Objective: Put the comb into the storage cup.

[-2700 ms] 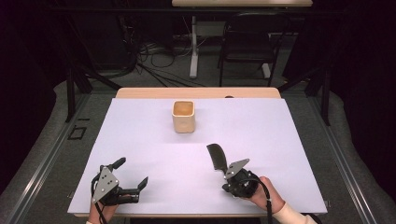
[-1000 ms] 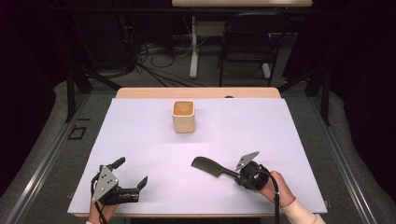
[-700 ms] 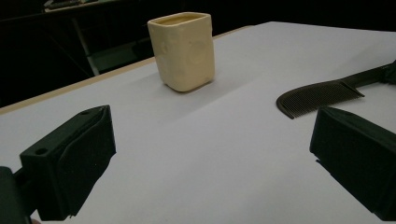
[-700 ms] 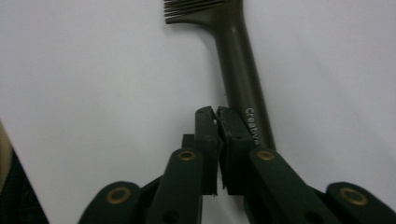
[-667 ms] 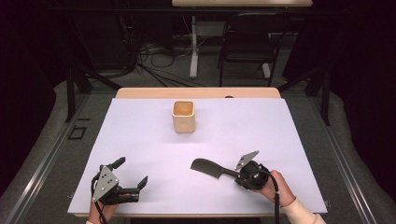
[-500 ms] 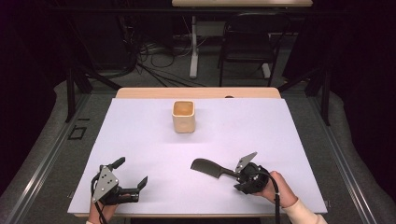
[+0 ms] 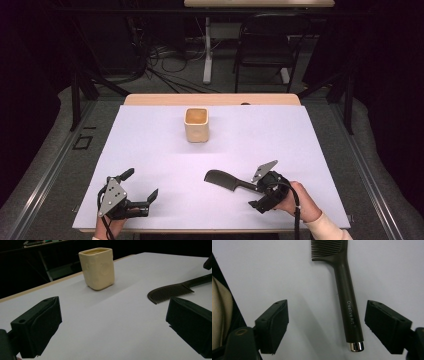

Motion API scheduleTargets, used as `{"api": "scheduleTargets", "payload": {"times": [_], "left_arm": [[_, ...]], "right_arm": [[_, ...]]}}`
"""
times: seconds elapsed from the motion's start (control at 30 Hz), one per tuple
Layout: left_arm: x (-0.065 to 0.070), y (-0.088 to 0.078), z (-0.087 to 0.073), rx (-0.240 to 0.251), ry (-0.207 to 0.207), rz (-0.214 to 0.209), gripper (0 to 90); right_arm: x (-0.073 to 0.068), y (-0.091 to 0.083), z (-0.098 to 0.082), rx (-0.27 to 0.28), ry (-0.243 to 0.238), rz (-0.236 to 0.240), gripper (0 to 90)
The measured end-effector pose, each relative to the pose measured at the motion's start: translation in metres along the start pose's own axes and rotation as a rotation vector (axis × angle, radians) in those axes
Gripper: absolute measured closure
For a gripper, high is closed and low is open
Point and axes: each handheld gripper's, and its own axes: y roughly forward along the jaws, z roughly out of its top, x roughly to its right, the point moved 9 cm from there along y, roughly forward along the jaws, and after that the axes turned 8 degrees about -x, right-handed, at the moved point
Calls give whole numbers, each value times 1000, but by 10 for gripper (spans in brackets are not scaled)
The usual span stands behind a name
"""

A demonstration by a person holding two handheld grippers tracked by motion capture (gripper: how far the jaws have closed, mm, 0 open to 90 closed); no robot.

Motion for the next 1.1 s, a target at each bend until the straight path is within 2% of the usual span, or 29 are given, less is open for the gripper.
{"api": "scheduleTargets", "payload": {"times": [0.13,0.37,0.47,0.5,0.53,0.97,1.1], "left_arm": [[-1,0,1,4,-3,1,1],[0,0,1,5,-2,-5,1],[0,0,1,5,-2,-5,1],[0,0,1,5,-3,-4,1],[0,0,1,5,-2,-5,1],[0,0,0,-1,-2,-6,1],[0,0,0,-2,-3,-3,1]], "right_arm": [[2,-1,6,15,5,-22,98],[3,-1,13,0,-14,-24,1],[3,-1,18,25,-5,-3,0],[5,-1,20,29,-12,-9,0],[5,-2,21,22,-5,-15,0],[7,6,36,-2,-62,-37,0],[9,8,39,-27,-89,-61,81]]}}
